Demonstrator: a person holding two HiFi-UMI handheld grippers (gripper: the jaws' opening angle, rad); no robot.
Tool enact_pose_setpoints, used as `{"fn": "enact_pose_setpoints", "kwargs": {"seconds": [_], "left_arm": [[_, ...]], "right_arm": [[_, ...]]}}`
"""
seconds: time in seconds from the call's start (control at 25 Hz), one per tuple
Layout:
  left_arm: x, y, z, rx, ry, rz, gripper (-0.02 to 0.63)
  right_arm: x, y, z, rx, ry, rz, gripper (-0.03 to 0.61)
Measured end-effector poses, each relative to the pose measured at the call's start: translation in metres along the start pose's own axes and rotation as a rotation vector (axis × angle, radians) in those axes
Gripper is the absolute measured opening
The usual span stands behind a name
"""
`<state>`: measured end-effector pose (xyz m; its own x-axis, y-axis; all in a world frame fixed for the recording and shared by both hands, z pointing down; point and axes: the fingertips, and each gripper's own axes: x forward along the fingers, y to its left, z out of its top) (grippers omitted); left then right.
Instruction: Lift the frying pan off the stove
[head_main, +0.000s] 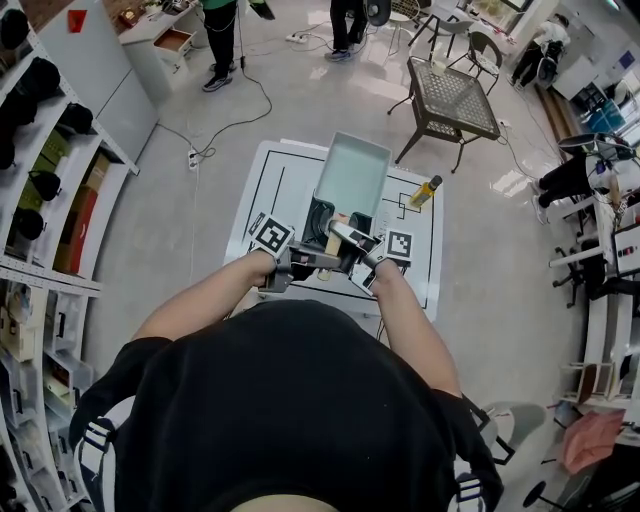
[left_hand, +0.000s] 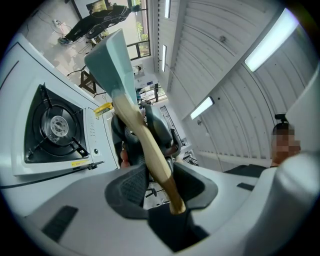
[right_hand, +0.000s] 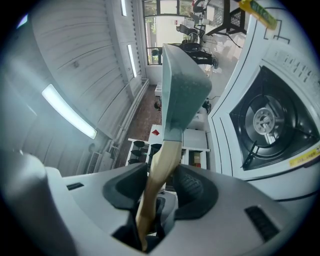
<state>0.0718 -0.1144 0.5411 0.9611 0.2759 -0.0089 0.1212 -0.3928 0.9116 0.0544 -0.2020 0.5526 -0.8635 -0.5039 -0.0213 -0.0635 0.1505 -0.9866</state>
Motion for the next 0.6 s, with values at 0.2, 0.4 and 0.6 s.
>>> {"fn": "enact_pose_setpoints", "kwargs": {"seconds": [0.2,0.4,0.6], "left_arm": [[0.0003,-0.0007,-0.0031,0.0,0.001,-0.001,0.158],[0.0002,-0.0003,-0.0057,-0.001,0.005,-0.003,0.158],[0.0018,-0.002,-0.0064,-0.005,0.007,-0.008,0.158]], "right_arm": [[-0.0009,0.0004,-0.0029,-0.002,0.003,0.0,0.163],[-0.0009,-0.0018,-0.0052,-0.002,0.007,-0.005,0.163],[-0.0021,-0.0004,-0.0061,-0.001,0.008,-0.006,0.164]]}}
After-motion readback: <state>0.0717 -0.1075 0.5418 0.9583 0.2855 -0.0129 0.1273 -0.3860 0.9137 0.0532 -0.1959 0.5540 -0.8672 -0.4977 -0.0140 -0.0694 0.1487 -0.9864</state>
